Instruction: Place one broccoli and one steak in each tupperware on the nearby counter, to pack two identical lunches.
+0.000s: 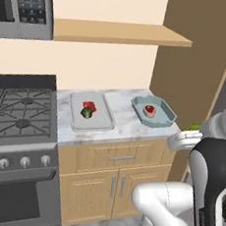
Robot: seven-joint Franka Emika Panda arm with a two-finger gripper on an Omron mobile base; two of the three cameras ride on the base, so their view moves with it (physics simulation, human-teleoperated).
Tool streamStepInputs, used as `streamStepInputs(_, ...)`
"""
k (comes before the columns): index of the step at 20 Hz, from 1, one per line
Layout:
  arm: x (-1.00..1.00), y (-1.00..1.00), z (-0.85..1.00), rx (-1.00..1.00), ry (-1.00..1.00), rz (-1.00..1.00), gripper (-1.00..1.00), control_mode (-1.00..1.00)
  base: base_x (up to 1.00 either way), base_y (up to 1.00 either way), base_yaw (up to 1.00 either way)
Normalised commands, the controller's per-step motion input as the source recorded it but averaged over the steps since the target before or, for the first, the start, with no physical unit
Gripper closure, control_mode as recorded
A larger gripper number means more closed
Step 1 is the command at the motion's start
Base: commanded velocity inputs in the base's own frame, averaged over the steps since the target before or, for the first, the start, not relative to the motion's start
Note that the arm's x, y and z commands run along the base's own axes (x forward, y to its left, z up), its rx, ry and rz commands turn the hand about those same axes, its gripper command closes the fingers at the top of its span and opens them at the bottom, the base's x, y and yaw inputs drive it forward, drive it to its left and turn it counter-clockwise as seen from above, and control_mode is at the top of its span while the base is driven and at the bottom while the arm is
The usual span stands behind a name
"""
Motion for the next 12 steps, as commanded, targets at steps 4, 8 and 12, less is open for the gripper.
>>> streamStepInputs(4,0.0,0.0,0.0,0.0,0.0,0.0,1.0,1.0,0.61,-0.31,-0.06)
streamStepInputs(8,0.0,0.0,0.0,0.0,0.0,0.0,1.0,1.0,0.54,-0.37,-0.07)
streamStepInputs(12,0.0,0.0,0.0,0.0,0.0,0.0,1.0,1.0,0.5,-0.42,-0.07)
